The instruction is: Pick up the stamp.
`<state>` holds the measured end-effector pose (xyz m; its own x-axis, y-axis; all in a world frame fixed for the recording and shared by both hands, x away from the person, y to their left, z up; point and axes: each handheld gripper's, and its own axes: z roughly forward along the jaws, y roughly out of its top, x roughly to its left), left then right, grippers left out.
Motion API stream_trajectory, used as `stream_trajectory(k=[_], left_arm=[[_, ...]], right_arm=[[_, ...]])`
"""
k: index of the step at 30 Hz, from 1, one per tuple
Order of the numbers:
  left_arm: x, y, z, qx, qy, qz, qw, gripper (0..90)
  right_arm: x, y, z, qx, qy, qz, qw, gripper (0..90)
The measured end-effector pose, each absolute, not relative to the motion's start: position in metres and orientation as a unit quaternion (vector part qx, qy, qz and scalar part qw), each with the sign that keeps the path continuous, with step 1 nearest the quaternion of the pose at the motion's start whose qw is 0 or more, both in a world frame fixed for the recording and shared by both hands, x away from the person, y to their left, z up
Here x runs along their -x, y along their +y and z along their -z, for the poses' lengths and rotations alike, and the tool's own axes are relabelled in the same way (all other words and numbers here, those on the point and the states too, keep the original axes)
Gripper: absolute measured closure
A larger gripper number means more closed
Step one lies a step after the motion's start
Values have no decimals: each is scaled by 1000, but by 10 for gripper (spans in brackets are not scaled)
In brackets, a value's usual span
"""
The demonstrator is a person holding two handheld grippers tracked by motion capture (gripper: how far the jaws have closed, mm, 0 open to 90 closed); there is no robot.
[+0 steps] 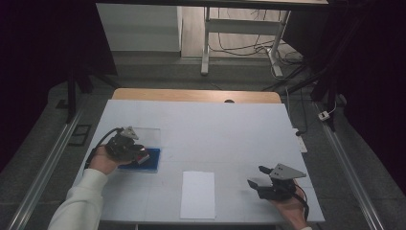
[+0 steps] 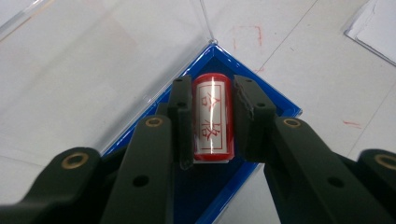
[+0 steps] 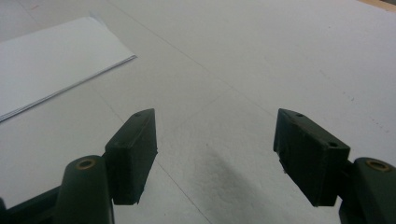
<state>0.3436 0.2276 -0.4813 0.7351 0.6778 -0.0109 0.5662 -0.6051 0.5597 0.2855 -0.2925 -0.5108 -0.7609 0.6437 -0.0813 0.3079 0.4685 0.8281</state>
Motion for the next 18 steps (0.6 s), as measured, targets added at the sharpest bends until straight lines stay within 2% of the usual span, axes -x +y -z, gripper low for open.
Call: stream_trajectory(k=[18], left_arm=[[-327,222,449,-883,348,-117,293,708]], right_arm=[[-285,-293,510,-288,831,-432,197,310]])
